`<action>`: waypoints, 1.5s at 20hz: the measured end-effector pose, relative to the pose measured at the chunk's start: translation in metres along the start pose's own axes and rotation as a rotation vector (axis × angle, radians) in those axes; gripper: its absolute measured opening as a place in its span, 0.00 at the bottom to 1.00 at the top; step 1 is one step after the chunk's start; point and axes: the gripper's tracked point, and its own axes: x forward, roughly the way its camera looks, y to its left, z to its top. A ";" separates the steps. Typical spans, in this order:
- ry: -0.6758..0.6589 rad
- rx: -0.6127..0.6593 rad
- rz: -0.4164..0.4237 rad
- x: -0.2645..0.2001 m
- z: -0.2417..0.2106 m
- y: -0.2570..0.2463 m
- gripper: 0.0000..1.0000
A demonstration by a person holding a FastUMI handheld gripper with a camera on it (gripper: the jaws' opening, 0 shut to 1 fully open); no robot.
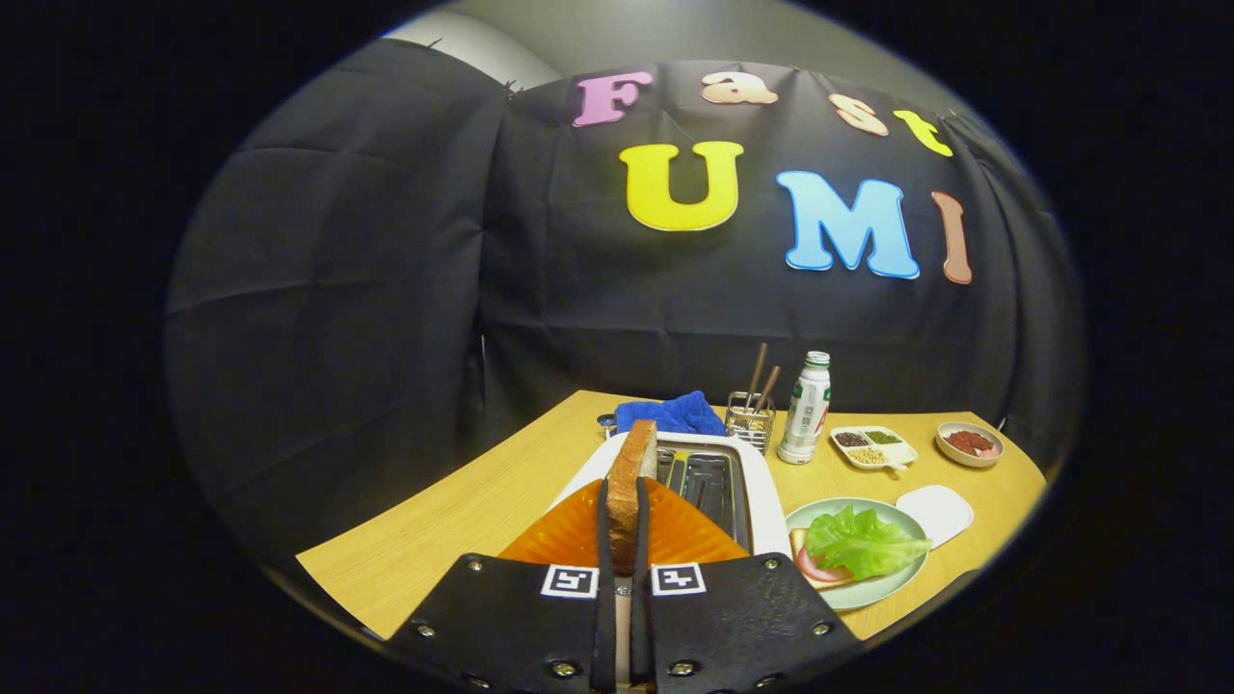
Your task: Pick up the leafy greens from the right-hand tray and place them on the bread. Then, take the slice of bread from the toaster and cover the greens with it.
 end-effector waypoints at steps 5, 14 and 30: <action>-0.009 0.031 0.047 -0.002 0.014 -0.003 0.06; -0.134 0.058 0.089 -0.029 0.073 -0.020 0.06; -0.134 0.057 -0.035 -0.038 0.061 -0.151 0.06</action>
